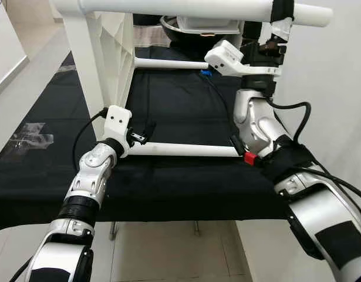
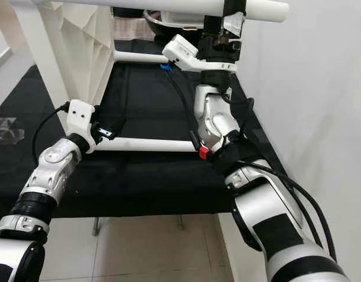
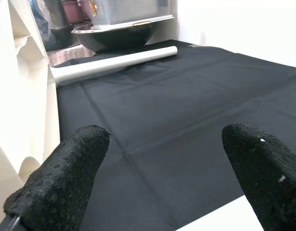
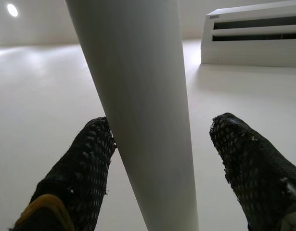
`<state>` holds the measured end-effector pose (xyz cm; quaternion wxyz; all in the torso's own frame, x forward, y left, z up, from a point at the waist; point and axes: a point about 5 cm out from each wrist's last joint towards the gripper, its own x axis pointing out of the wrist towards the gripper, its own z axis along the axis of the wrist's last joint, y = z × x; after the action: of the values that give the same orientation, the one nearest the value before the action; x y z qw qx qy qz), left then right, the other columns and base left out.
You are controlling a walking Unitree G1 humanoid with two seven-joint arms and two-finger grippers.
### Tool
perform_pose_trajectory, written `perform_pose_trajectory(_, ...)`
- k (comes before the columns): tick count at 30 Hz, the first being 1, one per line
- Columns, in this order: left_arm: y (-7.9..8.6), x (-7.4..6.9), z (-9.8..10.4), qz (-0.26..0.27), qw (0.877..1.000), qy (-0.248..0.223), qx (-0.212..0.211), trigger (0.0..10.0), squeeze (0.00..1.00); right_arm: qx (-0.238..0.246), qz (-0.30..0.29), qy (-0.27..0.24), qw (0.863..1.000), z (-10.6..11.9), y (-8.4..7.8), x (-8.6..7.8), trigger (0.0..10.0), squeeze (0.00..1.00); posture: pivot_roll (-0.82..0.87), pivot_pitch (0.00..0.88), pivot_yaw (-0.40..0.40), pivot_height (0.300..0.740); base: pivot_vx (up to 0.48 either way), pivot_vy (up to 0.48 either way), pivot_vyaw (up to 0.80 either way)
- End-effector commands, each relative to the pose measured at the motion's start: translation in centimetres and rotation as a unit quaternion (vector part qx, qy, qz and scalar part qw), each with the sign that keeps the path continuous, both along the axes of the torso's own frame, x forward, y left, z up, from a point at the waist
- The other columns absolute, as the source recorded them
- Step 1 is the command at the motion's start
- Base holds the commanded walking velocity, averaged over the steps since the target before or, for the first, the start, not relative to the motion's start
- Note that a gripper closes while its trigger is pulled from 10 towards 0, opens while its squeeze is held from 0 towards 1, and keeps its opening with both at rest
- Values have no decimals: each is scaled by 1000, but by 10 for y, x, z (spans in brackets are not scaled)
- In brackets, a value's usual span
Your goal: Building children table
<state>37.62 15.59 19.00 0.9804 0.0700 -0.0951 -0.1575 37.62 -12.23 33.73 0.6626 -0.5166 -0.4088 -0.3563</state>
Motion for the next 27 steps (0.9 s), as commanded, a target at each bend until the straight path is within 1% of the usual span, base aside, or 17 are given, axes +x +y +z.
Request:
perform_pose_trajectory(1, 4, 1, -4, 11, 1000, 4, 8, 10000, 0, 6, -2, -13, 1000, 6, -1, 1, 10000, 0, 57, 116, -81, 740, 0, 0, 0)
perform_pose_trajectory(4, 4, 0, -6, 20, 1000, 7, 4, 10000, 0, 9, -3, -14, 1000, 7, -2, 3, 10000, 0, 59, 117, -82, 740, 0, 0, 0)
perform_pose_trajectory(7, 5, 0, -10, 39, 999, 11, 10, 10000, 0, 10, -3, -16, 1000, 8, -2, 5, 10000, 0, 60, 116, -83, 740, 0, 0, 0)
perform_pose_trajectory(14, 5, -1, -15, 46, 999, 15, 6, 10000, 0, 10, -1, -17, 1000, 9, -1, 6, 10000, 0, 58, 114, -84, 740, 0, 0, 0)
perform_pose_trajectory(17, 7, -2, -16, 54, 998, 17, 11, 10000, 0, 14, 1, -16, 1000, 9, -1, 7, 10000, 0, 58, 112, -86, 740, 0, 0, 0)
perform_pose_trajectory(18, 8, -1, -17, 59, 998, 16, 15, 10000, 0, 16, 6, -13, 1000, 9, -1, 8, 8471, 0, 58, 112, -86, 740, 0, 0, 0)
perform_pose_trajectory(19, 13, 0, -18, 80, 996, 18, 19, 10000, 0, 19, 14, -12, 1000, 10, -1, 9, 0, 0, 56, 108, -84, 740, 0, 0, 0)
perform_pose_trajectory(20, 13, 0, -18, 80, 996, 18, 19, 10000, 0, 19, 14, -12, 1000, 10, -1, 9, 0, 0, 56, 108, -84, 740, 0, 0, 0)
perform_pose_trajectory(22, 19, 1, -20, 106, 994, 23, 31, 10000, 0, 21, 17, -11, 1000, 10, -1, 9, 0, 0, 56, 108, -84, 740, 0, 0, 0)
perform_pose_trajectory(23, 19, 1, -20, 106, 994, 23, 31, 10000, 0, 21, 17, -11, 1000, 10, -1, 9, 0, 0, 56, 108, -84, 740, 0, 0, 0)
perform_pose_trajectory(24, 21, 2, -21, 117, 992, 26, 36, 10000, 0, 22, 17, -11, 1000, 10, -1, 9, 0, 0, 56, 108, -84, 740, 0, 0, 0)
perform_pose_trajectory(27, 29, 3, -23, 142, 989, 34, 27, 10000, 0, 27, 22, -11, 999, 11, -1, 9, 0, 0, 56, 108, -84, 740, 0, 0, 0)
